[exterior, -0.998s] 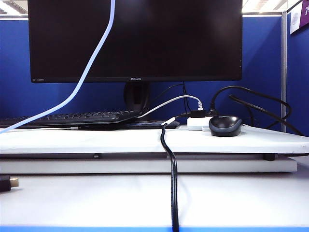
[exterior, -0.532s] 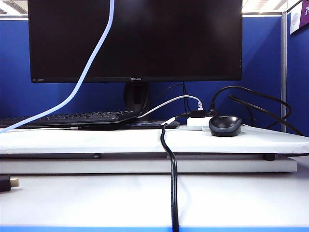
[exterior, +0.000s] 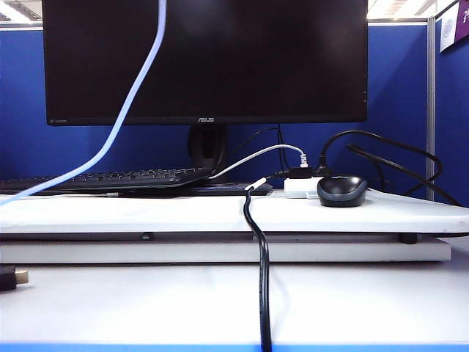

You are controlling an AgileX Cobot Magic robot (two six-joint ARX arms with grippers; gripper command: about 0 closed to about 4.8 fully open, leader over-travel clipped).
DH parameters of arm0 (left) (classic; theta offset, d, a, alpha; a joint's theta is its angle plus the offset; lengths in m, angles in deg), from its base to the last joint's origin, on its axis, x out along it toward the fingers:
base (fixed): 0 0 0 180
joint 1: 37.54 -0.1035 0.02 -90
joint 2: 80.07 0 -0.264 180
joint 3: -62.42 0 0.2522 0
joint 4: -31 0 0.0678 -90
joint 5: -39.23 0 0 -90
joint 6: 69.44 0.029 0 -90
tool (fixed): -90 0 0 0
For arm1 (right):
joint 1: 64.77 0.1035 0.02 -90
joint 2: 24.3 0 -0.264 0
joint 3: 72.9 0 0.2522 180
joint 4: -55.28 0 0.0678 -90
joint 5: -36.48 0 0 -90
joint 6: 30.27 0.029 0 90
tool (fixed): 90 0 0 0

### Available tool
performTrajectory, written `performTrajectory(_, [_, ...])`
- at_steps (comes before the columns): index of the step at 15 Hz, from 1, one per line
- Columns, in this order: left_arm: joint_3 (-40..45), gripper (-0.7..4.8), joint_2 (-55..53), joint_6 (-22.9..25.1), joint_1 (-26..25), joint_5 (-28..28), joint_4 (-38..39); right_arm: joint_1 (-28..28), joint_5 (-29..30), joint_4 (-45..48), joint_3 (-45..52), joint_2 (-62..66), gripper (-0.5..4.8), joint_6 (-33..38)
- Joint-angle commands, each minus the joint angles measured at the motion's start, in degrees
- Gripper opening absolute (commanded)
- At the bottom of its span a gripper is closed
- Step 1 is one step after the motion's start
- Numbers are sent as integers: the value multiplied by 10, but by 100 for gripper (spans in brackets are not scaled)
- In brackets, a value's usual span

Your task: Pick up the Type-C charging cable and the charging base, insert one end of the Type-C charger into the corresponding slot on the base, and finally place the plugged-in charger back on the table.

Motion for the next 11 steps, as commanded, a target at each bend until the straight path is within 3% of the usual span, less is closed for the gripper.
performTrajectory(1, [-2, -6, -1, -2, -2, -33, 10, 5, 50, -18, -3, -2, 0, 1])
performTrajectory(8, [-2, -5, -1, 1, -2, -56, 15, 10, -14, -19, -3, -2, 0, -2])
performTrajectory(9, [-2, -6, -1, 4, -2, -67, 15, 24, -51, -20, -3, -2, 0, -5])
performTrajectory(11, [-2, -6, -1, 16, -2, -71, 30, 39, -58, -21, -3, -2, 0, -7])
